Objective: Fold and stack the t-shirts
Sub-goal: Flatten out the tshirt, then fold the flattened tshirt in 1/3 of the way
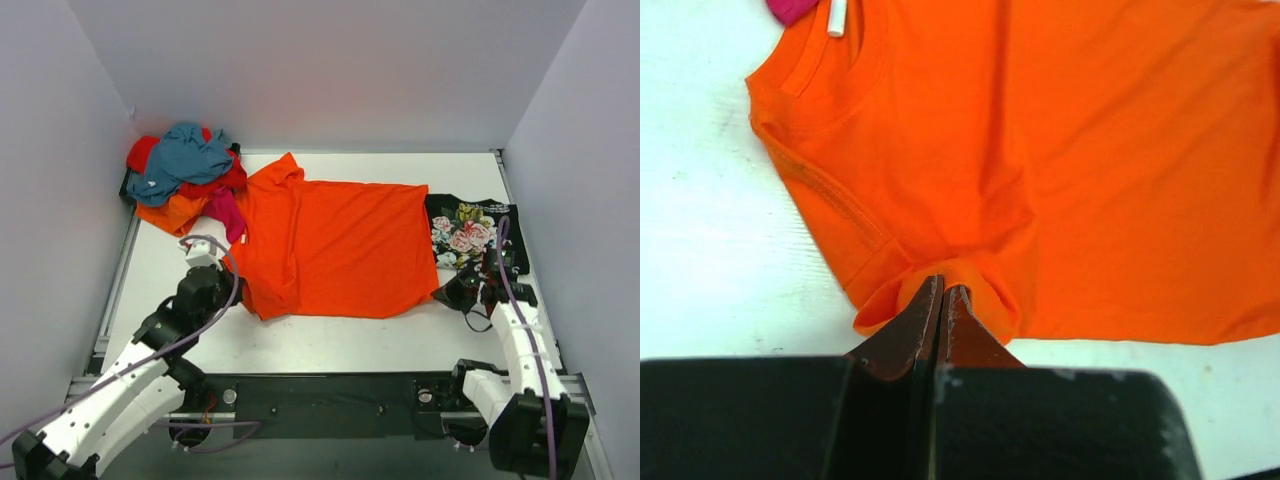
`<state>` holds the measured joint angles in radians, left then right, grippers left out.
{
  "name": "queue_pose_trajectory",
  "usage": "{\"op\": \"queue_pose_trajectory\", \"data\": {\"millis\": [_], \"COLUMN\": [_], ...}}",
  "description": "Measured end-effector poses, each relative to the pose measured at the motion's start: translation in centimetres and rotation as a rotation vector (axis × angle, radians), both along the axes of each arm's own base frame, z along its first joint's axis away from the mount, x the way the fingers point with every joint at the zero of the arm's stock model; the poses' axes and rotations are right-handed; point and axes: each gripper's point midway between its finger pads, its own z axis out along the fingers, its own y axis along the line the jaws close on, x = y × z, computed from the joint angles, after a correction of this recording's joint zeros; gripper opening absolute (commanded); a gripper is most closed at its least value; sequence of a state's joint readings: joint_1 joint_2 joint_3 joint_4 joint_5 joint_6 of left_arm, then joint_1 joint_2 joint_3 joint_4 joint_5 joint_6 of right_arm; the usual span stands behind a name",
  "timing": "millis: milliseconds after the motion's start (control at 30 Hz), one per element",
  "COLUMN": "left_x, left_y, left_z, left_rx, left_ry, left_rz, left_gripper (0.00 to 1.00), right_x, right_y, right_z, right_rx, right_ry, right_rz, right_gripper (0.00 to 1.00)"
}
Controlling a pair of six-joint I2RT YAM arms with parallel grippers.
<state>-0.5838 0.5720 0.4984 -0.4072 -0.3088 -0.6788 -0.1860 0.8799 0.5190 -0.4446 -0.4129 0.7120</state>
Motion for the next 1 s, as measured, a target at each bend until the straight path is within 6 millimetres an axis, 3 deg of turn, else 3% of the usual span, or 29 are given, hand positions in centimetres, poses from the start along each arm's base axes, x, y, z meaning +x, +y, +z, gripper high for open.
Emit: {"op": "queue_pose_trajectory", "data": {"millis": [133,467,767,1000], "left_x": [1.6,7.5,12.9,16.1], "left_y": [-0.3,-1.2,-0.7,-1.6], "left_z": [-1.3,2.6,1.0,1.3], "left_rx": [0.084,0.163,0.221,0.225], "left_ry": [0.057,-0.047,0.006,0.003], "left_rz": [0.011,0.061,0.100,0.074], "left_gripper": [0.00,0.00,0.00,0.00], "right_x": [2.8,7.7,11.2,13.0], "right_y": [-0.1,-1.5,-2.2,-2.7], "right_z": [0.7,0.2,0.4,0.5], "right_rx": [-0.037,-0.086,-0.103,-0.111], "right_ry": [0.004,0.046,0.043,0.040], "right_rz": [0.030,0.010,-0.005,-0.023], "right_gripper": [0.00,0.00,0.00,0.00]}}
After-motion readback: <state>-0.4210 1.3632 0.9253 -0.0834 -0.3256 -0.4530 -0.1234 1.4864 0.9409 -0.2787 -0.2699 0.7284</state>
